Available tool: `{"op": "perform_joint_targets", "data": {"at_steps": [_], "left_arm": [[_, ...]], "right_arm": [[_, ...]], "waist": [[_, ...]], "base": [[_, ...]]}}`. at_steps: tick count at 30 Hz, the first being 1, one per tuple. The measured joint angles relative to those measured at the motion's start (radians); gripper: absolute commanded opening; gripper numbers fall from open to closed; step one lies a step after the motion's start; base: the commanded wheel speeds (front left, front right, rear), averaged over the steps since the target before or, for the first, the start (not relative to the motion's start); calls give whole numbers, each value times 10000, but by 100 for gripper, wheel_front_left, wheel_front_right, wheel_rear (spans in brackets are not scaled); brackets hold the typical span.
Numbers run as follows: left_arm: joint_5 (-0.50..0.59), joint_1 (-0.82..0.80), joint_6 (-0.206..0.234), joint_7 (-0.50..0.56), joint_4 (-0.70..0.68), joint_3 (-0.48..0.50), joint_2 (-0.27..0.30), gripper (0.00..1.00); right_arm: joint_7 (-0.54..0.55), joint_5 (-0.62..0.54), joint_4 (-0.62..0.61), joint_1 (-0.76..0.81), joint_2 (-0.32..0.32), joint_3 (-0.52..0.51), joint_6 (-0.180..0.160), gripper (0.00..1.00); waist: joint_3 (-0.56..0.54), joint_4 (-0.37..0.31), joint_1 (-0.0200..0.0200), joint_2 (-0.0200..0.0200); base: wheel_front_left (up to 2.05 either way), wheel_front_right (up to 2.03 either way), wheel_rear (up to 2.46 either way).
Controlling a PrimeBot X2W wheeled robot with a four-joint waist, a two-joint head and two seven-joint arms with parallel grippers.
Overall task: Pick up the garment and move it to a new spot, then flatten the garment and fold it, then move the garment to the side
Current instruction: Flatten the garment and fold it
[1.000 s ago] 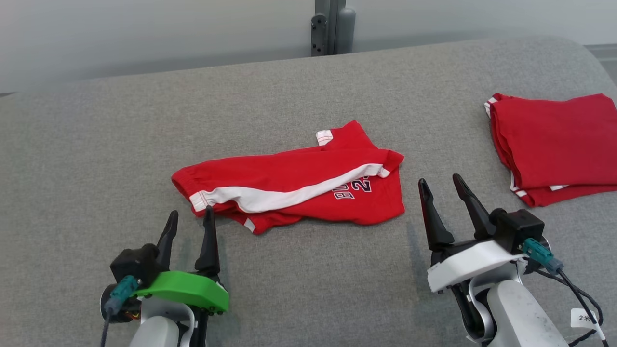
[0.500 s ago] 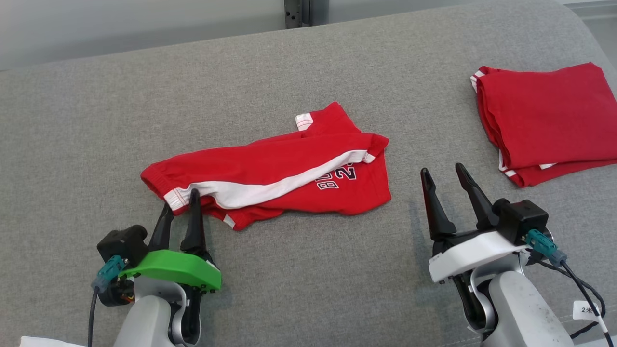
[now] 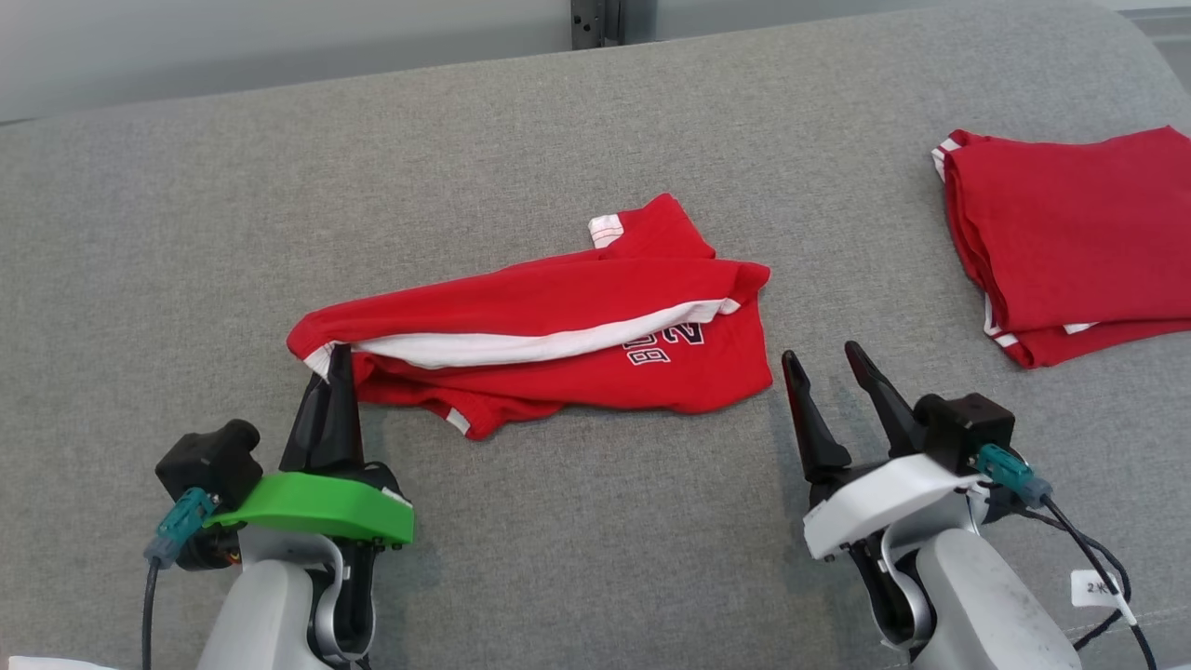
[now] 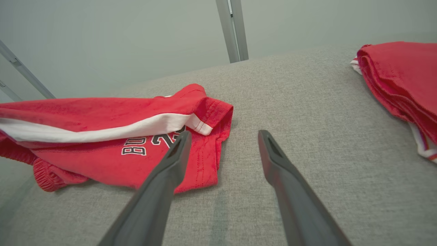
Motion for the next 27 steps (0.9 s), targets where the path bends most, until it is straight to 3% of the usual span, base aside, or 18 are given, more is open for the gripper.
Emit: {"op": "perform_joint_targets", "data": {"at_steps": [16, 27], "left_arm": [[-2, -300, 107, 123, -242, -142, 115, 0], [0, -467, 153, 92, -194, -171, 144, 0]], "right_arm": [[190, 1628, 3342, -3032, -192, 1933, 0, 100], [46, 2683, 4422, -4191, -330, 2984, 0, 100]], "waist": [[631, 373, 0, 0], [972, 515, 0, 0]], "base": [[0, 0, 0], [0, 0, 0]]}}
